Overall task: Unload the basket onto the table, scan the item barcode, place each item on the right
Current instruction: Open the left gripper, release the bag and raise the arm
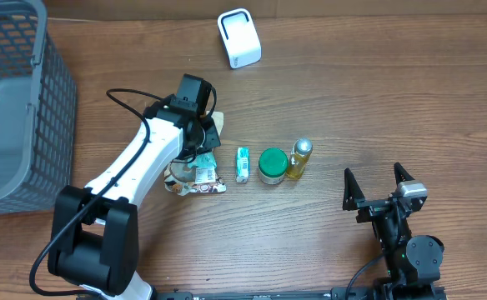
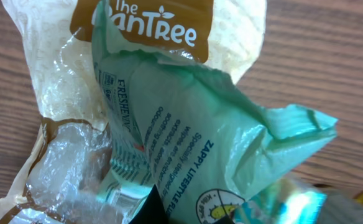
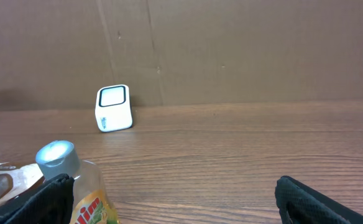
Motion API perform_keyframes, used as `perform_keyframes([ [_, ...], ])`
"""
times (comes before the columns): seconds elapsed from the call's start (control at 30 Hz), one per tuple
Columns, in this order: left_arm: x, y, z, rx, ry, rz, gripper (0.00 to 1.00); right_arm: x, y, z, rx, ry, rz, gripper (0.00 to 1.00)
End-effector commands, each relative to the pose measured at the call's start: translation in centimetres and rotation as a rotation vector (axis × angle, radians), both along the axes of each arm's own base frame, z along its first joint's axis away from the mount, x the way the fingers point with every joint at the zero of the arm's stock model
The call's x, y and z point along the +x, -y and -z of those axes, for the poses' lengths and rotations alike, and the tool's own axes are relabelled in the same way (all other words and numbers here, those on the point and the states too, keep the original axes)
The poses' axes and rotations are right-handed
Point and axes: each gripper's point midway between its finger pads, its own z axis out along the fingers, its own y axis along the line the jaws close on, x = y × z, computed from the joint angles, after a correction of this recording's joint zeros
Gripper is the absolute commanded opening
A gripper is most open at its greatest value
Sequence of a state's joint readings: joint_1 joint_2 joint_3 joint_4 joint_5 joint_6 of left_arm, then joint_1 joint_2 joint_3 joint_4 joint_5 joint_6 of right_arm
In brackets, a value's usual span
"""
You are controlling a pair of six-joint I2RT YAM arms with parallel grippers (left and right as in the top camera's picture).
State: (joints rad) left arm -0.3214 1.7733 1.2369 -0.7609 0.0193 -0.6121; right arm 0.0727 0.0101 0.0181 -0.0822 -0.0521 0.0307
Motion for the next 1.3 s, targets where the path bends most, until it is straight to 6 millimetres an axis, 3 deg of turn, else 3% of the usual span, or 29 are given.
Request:
perform_keyframes([
  [0.0,-1.5,-1.0,2.9,0.066,-0.073,-0.024,0.04,0.0,-0.1,0.2,0.007,0.000,-0.001,1.00],
  [0.2,-2.3,-1.3,4.5,0.096,-0.129,0.025,0.04,0.0,-0.1,0.2,0.007,0.000,-0.001,1.00],
  [0.5,-1.2,-1.2,2.2,0.094,-0.106,0.052,0.07,0.0,-0.1,0.2,0.007,0.000,-0.001,1.00],
  [0.6,-1.6,-0.8,2.4,0.075,-0.123,0.060,0.13,0.0,-0.1,0.2,0.007,0.000,-0.001,1.00],
  [0.7,-1.7,-0.7,2.4,0.069,-0.128,0.066,0.31,0.0,-0.1,0.2,0.007,0.000,-0.001,1.00],
  [0.8,-1.5,0.0,1.9,0.035,-0.124,0.099,0.38,0.0,-0.1,0.2,0.007,0.000,-0.001,1.00],
  [1.0,0.0,0.4,-1.1,0.008,-0.096,0.126,0.67,0.0,-0.1,0.2,0.007,0.000,-0.001,1.00],
  [1.27,2.5,-0.5,-7.9,0.018,-0.020,0.175,0.72,0.0,-0.1,0.2,0.007,0.000,-0.001,1.00],
])
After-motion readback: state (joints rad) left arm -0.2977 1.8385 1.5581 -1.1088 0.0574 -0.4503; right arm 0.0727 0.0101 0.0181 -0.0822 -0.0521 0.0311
